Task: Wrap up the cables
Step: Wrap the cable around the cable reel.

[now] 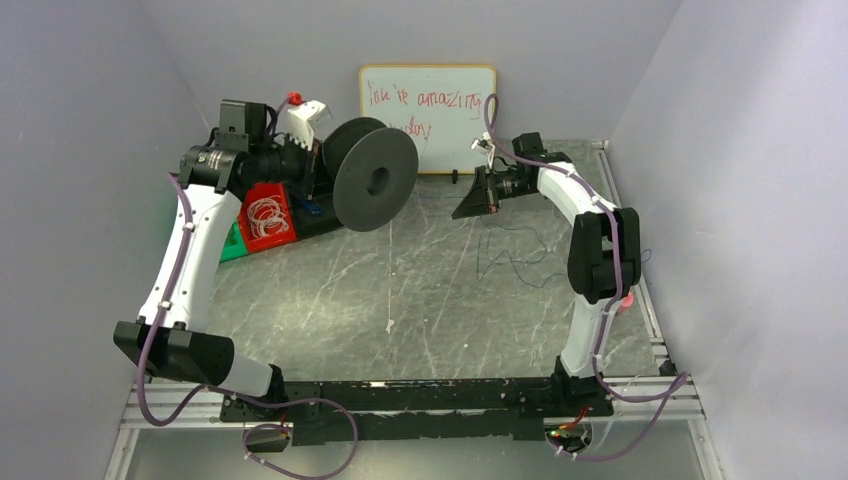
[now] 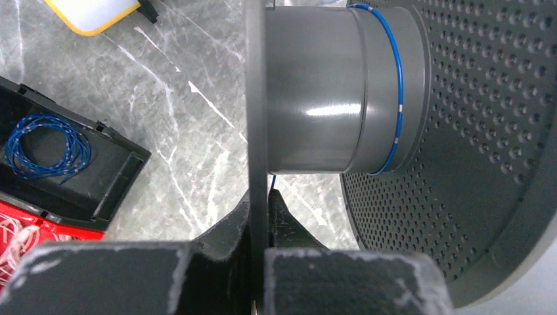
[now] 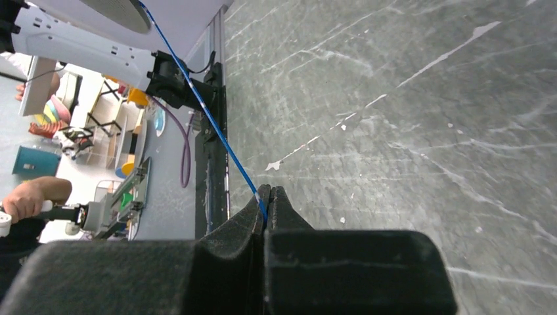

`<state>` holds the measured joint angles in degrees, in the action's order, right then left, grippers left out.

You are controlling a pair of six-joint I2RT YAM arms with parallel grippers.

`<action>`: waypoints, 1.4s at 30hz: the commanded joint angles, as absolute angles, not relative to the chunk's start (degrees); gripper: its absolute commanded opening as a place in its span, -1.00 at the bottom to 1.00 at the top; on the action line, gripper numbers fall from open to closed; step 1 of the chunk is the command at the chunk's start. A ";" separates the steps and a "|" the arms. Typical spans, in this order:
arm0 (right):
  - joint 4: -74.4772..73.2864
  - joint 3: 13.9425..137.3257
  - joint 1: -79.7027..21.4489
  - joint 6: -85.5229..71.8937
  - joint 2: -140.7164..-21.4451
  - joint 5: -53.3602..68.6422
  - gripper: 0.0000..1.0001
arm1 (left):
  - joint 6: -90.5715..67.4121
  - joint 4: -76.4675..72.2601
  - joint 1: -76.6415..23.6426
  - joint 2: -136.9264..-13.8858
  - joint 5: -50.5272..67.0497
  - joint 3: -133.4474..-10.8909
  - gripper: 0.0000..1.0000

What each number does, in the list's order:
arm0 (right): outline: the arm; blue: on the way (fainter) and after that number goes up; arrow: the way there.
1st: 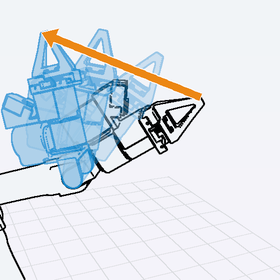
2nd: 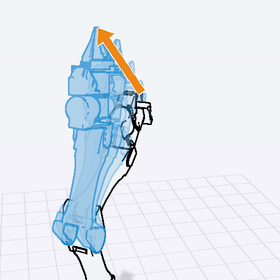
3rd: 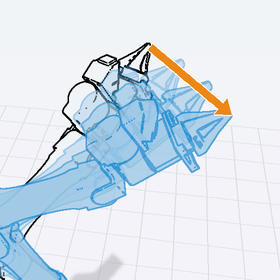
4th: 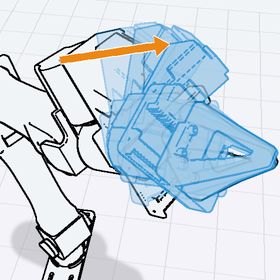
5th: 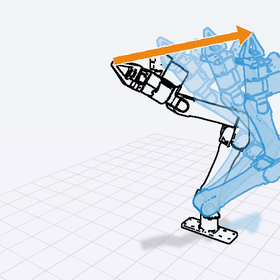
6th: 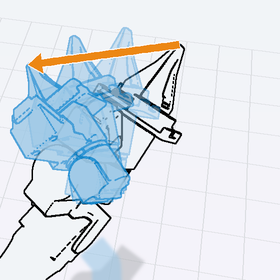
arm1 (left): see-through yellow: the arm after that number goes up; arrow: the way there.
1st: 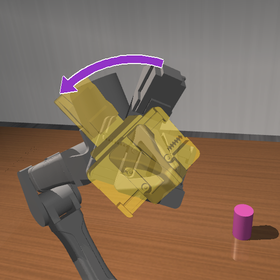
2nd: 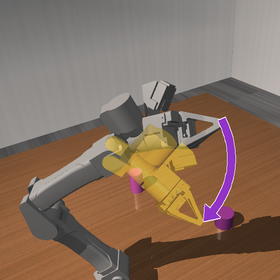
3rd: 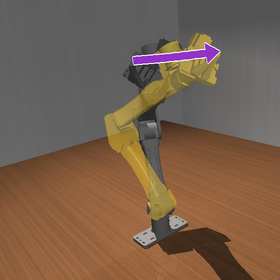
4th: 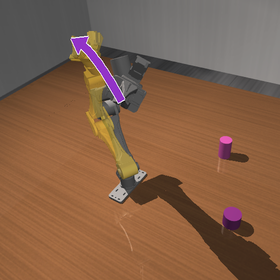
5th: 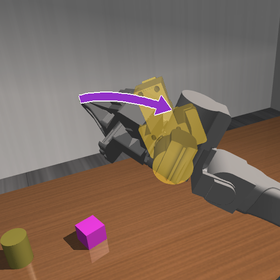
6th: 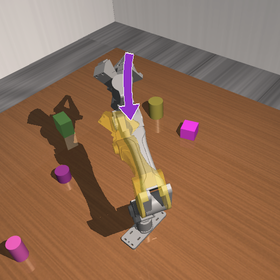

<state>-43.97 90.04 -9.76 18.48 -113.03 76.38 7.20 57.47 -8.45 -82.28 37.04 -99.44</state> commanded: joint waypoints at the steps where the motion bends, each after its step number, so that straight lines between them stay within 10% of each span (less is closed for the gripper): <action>1: -47.40 92.98 -6.21 19.97 -111.97 73.01 -1.00 | 19.50 58.00 -7.18 -79.07 39.66 -99.10 -0.95; 29: -46.79 99.03 -5.56 12.80 -99.23 77.91 -1.00 | 22.52 39.13 -30.87 -87.43 -20.85 -84.30 -0.95; 42: -44.67 97.42 -15.48 12.20 -98.85 75.27 -1.00 | 9.93 39.88 -32.26 -93.37 -21.81 -91.41 -0.95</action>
<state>-44.77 96.57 -13.04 11.94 -101.89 73.25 17.21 39.16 -33.36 -93.12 -15.18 -87.48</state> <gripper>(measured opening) 0.010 0.065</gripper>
